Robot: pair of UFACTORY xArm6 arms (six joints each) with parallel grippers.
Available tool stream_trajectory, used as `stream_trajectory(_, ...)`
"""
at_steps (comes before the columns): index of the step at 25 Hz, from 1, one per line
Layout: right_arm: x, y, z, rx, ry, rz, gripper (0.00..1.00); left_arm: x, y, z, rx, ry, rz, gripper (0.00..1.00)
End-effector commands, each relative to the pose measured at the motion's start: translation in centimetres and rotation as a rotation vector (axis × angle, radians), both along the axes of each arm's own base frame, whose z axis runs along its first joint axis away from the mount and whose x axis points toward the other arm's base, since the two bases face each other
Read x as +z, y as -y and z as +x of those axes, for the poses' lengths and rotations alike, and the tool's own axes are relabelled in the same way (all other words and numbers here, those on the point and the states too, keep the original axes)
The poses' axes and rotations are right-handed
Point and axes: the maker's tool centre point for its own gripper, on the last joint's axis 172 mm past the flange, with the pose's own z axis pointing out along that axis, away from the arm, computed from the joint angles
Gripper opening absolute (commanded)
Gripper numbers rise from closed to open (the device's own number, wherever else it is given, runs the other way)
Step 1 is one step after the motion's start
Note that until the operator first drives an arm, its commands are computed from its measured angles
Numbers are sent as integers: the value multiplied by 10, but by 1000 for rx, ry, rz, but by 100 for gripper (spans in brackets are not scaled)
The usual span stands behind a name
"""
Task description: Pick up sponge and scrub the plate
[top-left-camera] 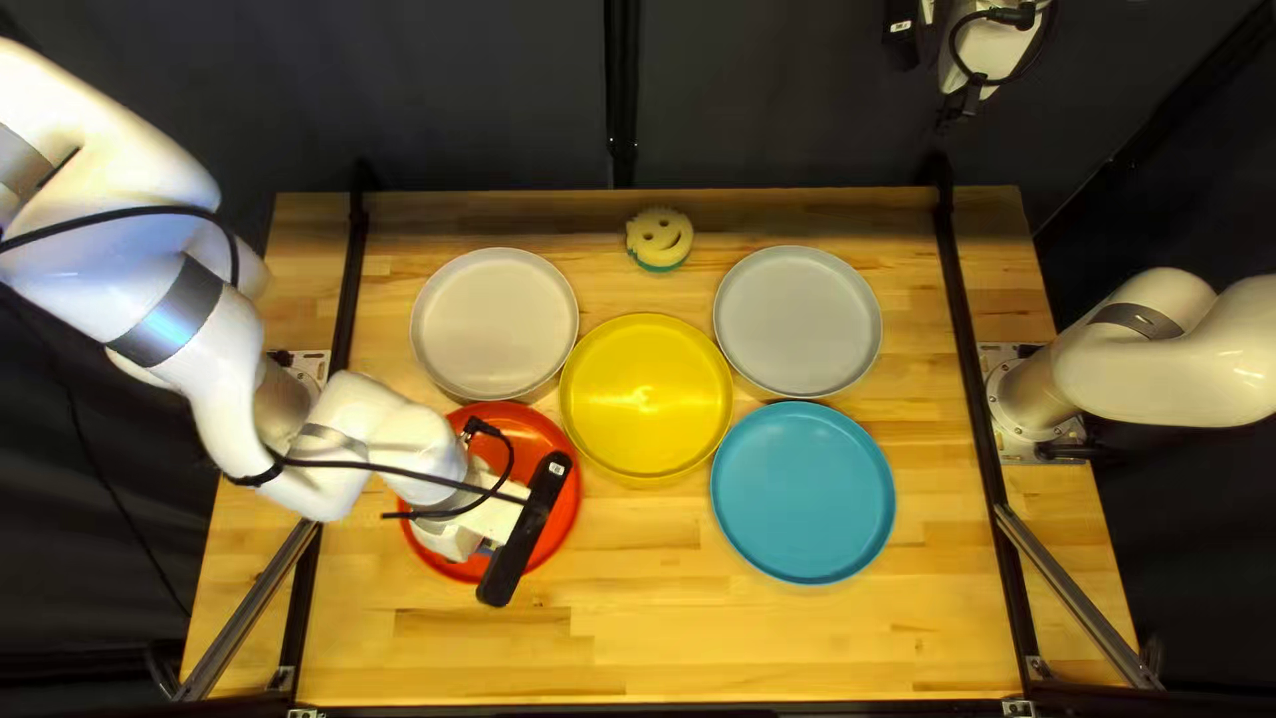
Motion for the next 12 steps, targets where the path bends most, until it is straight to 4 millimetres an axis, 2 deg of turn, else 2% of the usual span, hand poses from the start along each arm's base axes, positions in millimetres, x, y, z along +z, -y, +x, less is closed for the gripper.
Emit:
stream_trajectory(1,0,0,0,0,0,0,100,-6,-8,-6,14,-2,-6,0)
stream_trajectory(4,0,0,0,0,0,0,100,-13,-17,-5,20,-1,-11,0)
stream_trajectory(12,0,0,0,0,0,0,100,-26,-60,-12,48,-7,-30,0)
